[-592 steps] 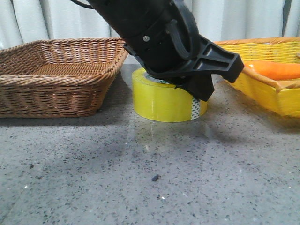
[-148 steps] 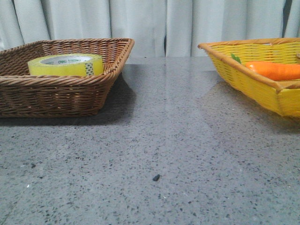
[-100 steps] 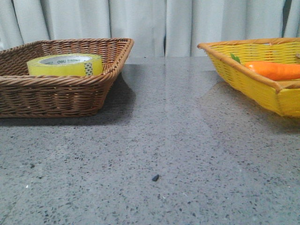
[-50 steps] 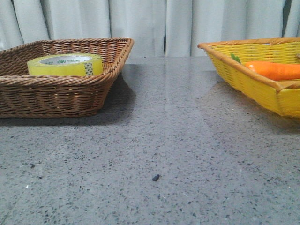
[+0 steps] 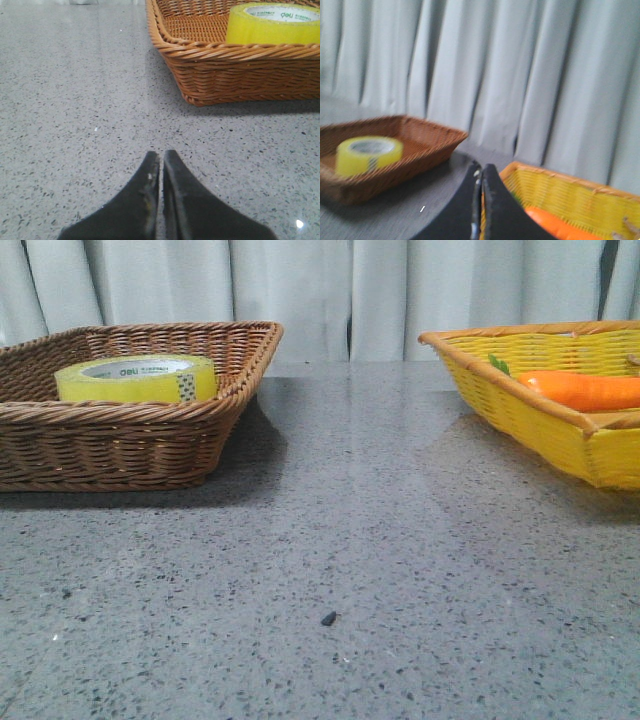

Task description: Transfer tape with both arms

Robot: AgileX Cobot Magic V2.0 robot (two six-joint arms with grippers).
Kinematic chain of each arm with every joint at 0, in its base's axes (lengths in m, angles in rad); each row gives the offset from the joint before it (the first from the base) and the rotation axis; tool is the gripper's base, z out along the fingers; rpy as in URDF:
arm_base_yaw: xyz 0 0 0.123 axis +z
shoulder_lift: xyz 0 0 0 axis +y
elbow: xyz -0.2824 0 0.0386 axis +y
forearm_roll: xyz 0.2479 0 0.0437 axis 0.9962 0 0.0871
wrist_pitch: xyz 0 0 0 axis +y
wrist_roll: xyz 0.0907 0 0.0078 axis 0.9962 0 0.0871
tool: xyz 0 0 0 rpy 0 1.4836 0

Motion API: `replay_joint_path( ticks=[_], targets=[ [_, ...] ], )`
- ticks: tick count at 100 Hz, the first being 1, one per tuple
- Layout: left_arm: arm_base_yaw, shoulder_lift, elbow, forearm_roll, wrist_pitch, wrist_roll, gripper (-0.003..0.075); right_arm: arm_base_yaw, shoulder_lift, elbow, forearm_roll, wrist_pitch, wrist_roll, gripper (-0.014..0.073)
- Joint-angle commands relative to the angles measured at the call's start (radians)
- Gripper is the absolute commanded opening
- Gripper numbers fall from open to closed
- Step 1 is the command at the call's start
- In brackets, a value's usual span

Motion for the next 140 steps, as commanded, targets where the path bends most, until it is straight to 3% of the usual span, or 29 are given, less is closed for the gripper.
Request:
replay_joint_path(
  ticks=[1,13,22,40,57,82,140],
  targets=[
    [0.003,-0.03,0.008,-0.012,-0.052,0.0,-0.002,-0.096,0.011,0.053,0.049,-0.287,-0.003,-0.0066],
    [0.003,-0.03,0.008,-0.012,-0.052,0.0,-0.002,-0.228,0.011,0.173,0.065,-0.492,-0.003,-0.0066],
    [0.003,-0.03,0.008,-0.012,-0.052,0.0,-0.0021,-0.312,0.011,0.24,0.065,-0.553,0.003,-0.0066],
    [0.003,-0.03,0.008,-0.012,-0.052,0.0,-0.0021,-0.416,-0.027,0.235,0.065,-0.313,0.056,-0.0066],
    [0.003,-0.03,0.008,-0.012,-0.052,0.0,-0.0021,-0.48,-0.124,0.235,0.068,0.083,0.056,-0.0066],
    [0.003,-0.03,0.008,-0.012,-0.052,0.0,-0.002,-0.496,-0.126,0.235,0.08,0.362,0.056,-0.0066],
    [0.003,-0.03,0.008,-0.012,-0.052,0.0,-0.002,-0.496,-0.126,0.235,0.08,0.355,0.056,-0.0066]
  ],
)
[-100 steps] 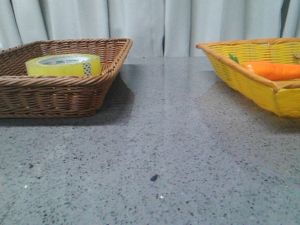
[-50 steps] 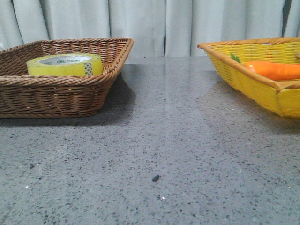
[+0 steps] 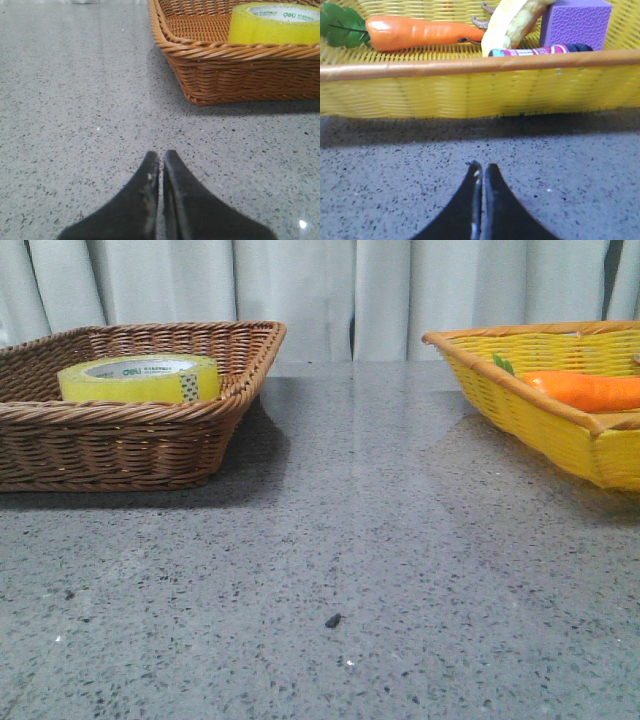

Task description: Transfer tape with both arms

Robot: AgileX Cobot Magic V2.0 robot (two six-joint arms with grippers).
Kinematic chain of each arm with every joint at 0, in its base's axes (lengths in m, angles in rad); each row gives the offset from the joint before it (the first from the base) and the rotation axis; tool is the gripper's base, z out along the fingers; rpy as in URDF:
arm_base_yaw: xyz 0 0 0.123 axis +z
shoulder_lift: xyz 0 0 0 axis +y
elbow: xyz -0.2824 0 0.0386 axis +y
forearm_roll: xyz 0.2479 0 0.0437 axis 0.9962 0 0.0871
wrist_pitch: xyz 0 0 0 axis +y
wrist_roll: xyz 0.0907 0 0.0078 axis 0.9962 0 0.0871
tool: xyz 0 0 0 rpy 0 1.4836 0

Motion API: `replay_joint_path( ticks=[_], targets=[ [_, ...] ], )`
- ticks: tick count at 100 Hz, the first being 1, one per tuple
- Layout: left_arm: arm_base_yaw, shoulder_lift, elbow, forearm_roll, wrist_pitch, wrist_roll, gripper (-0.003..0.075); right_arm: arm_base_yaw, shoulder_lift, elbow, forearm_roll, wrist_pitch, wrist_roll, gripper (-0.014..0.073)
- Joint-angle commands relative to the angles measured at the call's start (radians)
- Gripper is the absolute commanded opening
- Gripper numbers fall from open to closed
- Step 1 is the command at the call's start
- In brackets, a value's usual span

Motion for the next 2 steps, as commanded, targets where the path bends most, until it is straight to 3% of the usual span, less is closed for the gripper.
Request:
replay_joint_path(
  ticks=[1,2],
  targets=[
    [0.003,-0.03,0.008,-0.011,-0.052,0.0,-0.0021,-0.006,-0.02,0.021,0.003,-0.014,0.001,-0.0066],
    [0.003,-0.03,0.008,-0.011,-0.052,0.0,-0.002,-0.006,-0.02,0.021,0.003,-0.014,0.001,-0.0066]
  ],
)
